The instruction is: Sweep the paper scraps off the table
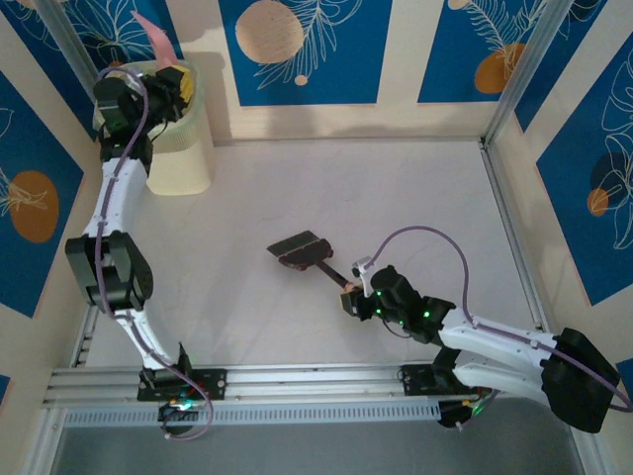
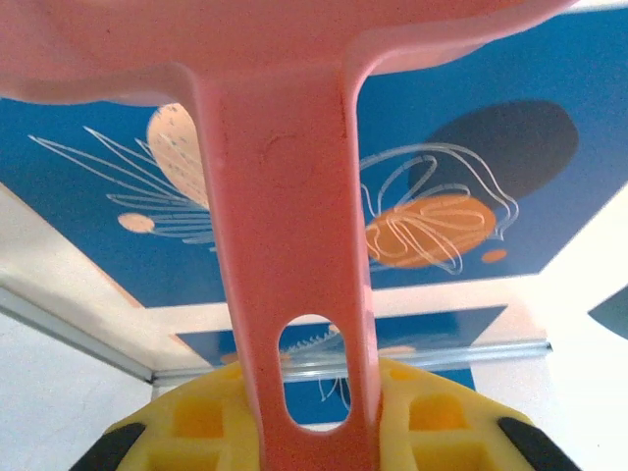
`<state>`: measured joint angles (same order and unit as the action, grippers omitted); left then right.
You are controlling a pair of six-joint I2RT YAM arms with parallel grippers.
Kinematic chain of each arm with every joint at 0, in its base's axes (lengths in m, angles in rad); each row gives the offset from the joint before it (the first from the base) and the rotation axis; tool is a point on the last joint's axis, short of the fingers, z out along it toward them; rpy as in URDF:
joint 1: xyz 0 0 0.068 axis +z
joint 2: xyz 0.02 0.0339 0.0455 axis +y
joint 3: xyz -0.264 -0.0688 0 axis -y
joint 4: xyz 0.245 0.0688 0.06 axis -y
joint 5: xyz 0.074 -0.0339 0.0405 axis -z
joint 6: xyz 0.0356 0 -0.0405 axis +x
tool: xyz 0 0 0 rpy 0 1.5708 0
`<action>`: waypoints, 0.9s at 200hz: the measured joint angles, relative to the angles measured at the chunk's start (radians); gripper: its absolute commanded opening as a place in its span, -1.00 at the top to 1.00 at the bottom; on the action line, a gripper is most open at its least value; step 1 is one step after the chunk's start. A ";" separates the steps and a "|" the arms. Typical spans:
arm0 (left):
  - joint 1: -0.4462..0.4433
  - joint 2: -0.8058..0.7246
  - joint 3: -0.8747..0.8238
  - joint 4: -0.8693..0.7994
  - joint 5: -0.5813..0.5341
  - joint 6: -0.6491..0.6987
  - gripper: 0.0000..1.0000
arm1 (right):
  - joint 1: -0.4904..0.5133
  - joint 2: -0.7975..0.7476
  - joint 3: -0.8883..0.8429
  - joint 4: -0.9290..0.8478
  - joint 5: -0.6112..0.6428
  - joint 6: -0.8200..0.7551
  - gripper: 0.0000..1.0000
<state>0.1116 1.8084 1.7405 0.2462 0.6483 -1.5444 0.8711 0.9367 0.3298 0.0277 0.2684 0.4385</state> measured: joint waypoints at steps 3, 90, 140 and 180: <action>-0.004 -0.011 -0.001 -0.011 0.000 0.012 1.00 | 0.000 -0.005 0.000 -0.001 0.002 0.000 1.00; -0.272 -0.250 0.020 -0.547 -0.029 0.439 1.00 | -0.020 -0.122 -0.002 -0.032 0.066 0.028 1.00; -0.489 -0.414 -0.076 -0.830 -0.143 0.709 1.00 | -0.029 -0.159 -0.012 -0.066 0.071 0.062 1.00; -0.619 -0.542 -0.294 -0.979 -0.312 0.863 1.00 | -0.029 -0.160 -0.012 -0.088 0.111 0.095 1.00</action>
<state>-0.5076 1.2659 1.4464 -0.7330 0.3367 -0.6819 0.8417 0.7769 0.3176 -0.0605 0.3790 0.5339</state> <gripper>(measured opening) 0.224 0.306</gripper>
